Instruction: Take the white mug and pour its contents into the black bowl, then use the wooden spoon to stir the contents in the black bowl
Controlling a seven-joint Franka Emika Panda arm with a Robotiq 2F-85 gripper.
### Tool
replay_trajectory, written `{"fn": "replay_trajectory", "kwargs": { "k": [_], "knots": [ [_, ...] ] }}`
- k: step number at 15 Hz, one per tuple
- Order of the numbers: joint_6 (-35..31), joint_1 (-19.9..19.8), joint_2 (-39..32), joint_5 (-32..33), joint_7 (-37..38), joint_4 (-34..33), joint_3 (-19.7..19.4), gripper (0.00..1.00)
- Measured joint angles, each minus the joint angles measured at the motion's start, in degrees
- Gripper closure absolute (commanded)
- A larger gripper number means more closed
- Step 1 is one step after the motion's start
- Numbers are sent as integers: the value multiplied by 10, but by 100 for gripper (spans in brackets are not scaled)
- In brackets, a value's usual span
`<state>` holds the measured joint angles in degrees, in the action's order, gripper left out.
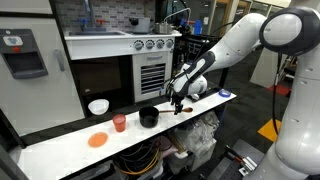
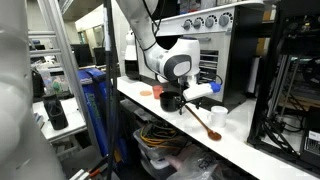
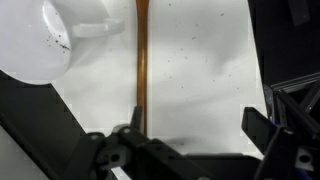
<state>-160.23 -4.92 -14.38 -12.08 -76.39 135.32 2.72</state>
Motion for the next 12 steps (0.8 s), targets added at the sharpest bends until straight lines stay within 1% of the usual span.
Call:
{"fn": "replay_trajectory", "kwargs": {
  "k": [6, 12],
  "knots": [
    [-38, -14, -16, 13, 0, 5, 1, 0],
    [-66, -26, -45, 44, 7, 3, 2, 0]
  ]
}}
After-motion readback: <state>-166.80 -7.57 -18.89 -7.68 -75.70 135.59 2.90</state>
